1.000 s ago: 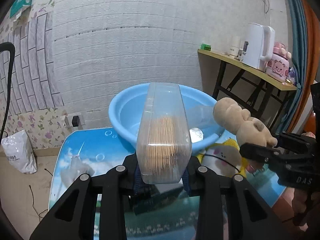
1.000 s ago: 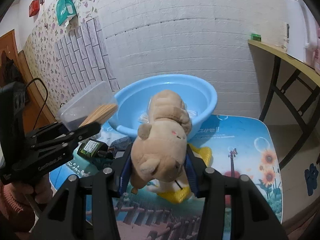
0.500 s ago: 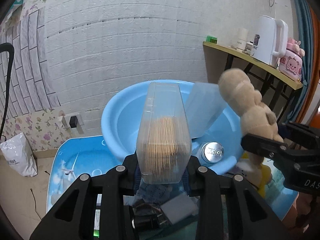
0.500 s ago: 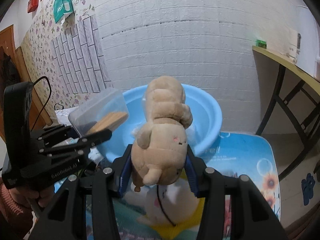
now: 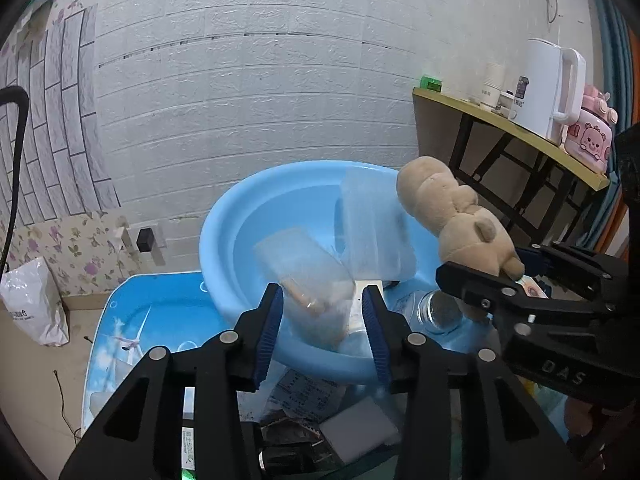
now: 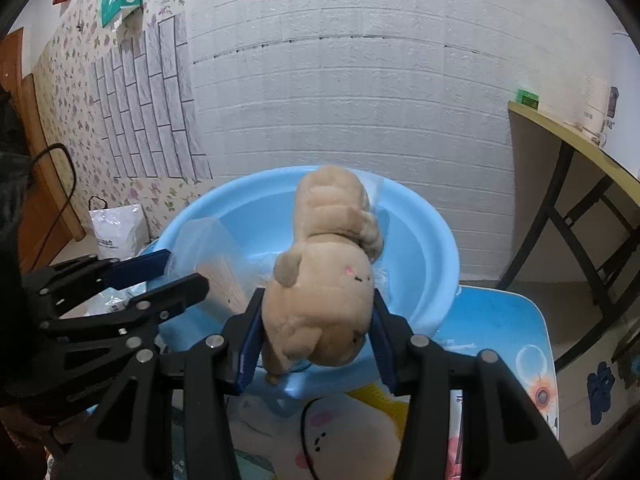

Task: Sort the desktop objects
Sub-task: 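Carry the toothpick container and plush bear into the blue basin and release both, then withdraw both grippers from the basin back over the table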

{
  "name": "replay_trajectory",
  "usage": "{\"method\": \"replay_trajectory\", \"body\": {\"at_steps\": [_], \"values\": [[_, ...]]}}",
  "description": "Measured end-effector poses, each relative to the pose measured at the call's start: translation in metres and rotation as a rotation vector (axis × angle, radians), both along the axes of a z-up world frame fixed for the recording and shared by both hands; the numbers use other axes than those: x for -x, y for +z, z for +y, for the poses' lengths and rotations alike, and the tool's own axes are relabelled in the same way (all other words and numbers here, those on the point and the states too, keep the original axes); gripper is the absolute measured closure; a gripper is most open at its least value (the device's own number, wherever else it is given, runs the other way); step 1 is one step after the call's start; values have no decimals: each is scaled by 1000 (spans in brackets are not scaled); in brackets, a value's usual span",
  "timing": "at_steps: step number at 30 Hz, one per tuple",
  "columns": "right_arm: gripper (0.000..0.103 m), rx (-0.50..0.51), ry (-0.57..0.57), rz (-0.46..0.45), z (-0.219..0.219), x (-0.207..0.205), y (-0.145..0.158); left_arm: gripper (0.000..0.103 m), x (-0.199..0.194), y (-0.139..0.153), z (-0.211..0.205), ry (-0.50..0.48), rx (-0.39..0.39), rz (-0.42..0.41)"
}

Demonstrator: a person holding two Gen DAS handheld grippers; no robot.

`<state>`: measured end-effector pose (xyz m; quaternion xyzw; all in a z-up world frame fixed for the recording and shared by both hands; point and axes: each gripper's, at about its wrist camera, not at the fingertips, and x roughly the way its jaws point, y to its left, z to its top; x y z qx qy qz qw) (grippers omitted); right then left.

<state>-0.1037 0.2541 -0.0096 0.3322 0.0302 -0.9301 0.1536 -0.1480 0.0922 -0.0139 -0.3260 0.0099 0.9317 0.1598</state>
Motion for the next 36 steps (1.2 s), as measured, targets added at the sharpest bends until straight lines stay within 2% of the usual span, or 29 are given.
{"method": "replay_trajectory", "body": {"at_steps": [8, 13, 15, 17, 23, 27, 34, 36], "values": [[53, -49, -51, 5, 3, -7, 5, 53, -20, 4, -8, 17, 0, 6], [52, -36, -81, 2, 13, -17, 6, 53, -33, 4, -23, 48, -11, -4], [52, -28, -91, 4, 18, -23, 7, 45, -40, 5, -29, 69, 0, 7], [52, -22, -102, 3, 23, -29, 7, 33, -48, 6, -37, 96, 7, 28], [52, -37, -140, 1, 45, -54, 5, 22, -69, -1, -61, 142, 12, 22], [51, -51, -165, -22, 56, -69, -3, 17, -85, -19, -72, 155, 22, -6], [36, -37, -174, -90, 57, -82, -28, 17, -101, -41, -85, 167, 47, -59], [26, -32, -158, -105, 55, -84, -31, 16, -102, -43, -87, 171, 59, -64]]}}
